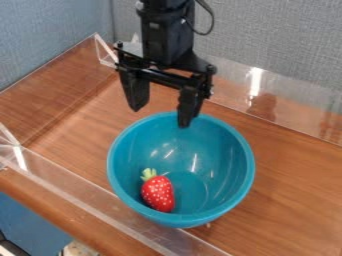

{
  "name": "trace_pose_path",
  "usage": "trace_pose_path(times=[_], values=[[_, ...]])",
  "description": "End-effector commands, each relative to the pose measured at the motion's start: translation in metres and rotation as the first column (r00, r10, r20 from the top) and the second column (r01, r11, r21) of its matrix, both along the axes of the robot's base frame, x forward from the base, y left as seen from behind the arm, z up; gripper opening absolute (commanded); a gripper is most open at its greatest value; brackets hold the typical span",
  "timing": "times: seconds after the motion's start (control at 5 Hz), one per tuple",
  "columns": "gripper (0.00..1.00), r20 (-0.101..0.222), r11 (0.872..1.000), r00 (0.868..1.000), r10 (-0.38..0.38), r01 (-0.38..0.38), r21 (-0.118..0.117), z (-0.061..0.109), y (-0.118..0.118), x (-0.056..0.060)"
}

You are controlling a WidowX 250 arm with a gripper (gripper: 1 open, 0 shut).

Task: Put the strawberry in the blue bowl

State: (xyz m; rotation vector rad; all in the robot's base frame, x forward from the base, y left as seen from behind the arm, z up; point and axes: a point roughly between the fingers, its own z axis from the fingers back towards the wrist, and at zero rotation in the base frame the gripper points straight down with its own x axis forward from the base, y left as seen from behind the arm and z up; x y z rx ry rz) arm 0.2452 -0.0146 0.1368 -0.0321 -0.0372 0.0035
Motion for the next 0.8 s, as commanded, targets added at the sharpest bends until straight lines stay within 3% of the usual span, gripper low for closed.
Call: trace_pose_path(times=[0.0,0.4,0.6], values=[[1.0,0.047,0.999,0.998,-0.05,0.05,0.002,0.017,0.007,0.011],[1.0,0.036,0.999,0.998,0.045,-0.045,0.004,0.009,0.005,0.012],[1.0,0.028,1.0,0.999,0.03,-0.03,0.007,0.017,0.016,0.007]])
